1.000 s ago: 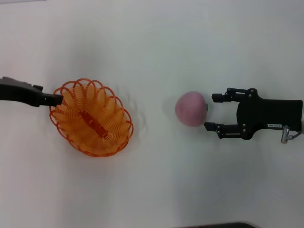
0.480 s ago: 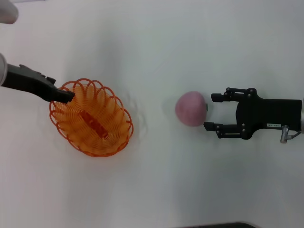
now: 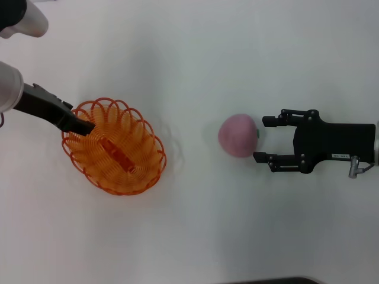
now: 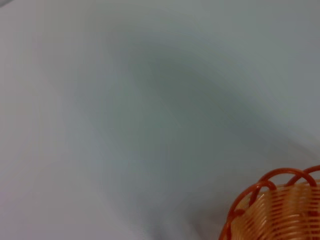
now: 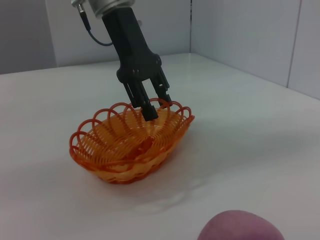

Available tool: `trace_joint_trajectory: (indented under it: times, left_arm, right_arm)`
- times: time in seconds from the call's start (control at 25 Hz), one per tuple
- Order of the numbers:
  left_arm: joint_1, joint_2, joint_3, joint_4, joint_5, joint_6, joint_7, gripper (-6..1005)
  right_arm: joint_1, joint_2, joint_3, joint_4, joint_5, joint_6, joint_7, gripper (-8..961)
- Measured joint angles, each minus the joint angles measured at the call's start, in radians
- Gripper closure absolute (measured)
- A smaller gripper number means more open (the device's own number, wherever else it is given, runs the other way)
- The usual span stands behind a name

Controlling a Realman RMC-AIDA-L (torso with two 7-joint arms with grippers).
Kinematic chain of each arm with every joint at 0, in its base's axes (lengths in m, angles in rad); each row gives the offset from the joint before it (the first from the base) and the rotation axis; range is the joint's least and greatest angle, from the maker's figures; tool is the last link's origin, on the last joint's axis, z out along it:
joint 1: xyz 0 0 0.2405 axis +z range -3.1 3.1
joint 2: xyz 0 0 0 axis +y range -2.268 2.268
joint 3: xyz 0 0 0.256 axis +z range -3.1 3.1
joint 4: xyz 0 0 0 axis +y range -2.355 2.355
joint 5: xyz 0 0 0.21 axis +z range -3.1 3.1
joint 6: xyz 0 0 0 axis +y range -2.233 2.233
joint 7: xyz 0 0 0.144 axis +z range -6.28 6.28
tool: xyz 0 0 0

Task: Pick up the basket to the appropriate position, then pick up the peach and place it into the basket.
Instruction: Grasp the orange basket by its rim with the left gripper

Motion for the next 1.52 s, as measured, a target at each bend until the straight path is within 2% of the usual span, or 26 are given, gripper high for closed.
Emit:
trace_joint_trajectory:
  times: [0.76,0.96,1.32,1.52]
  left_arm:
    - [-0.008,-0.002,0.005,-0.007,0.018,-0.007,-0.026,519]
    - [-0.008,-0.002,0.006,-0.007,0.018,-0.009,-0.027,753]
    - [-0.014,0.000,0.003,-0.007,0.017,-0.002,-0.057,885]
    - [-0.033,0.013,-0.010,-0.007,0.019,0.018,-0.129,894]
  right_arm:
    - [0.006,0.000,0.000,0.002,0.000,0.003,0.000,144]
    - [0.006,0.000,0.000,0.000,0.000,0.003,0.000,144]
    - [0.009,0.000,0.002,-0.002,0.000,0.003,0.000,143]
    - [0.009,0.000,0.000,-0.001,0.000,0.003,0.000,143]
